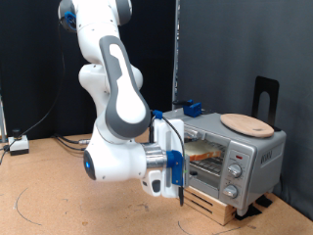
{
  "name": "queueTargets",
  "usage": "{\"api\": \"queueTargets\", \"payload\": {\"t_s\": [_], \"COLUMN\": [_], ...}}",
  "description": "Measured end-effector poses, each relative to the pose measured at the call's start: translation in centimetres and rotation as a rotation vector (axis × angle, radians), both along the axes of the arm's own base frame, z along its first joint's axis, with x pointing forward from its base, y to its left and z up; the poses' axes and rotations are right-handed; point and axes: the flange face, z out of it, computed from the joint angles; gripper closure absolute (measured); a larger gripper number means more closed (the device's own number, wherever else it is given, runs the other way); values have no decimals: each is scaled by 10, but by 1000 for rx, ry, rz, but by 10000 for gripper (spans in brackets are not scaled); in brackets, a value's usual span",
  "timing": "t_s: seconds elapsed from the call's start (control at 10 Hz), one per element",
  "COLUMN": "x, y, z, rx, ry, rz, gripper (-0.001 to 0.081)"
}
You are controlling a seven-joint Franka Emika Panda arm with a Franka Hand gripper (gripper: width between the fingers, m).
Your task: Make a piece of toast with the oven
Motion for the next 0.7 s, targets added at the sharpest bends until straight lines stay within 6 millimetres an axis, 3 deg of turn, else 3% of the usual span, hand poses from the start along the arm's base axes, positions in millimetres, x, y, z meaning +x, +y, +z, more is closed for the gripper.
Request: {"api": "queueTargets", "payload": {"t_s": [0.7], "x": [62], "y": [19], "z": [-57], "rx": [-102], "ry": [9], "rz": [-5], "gripper": [-3]}}
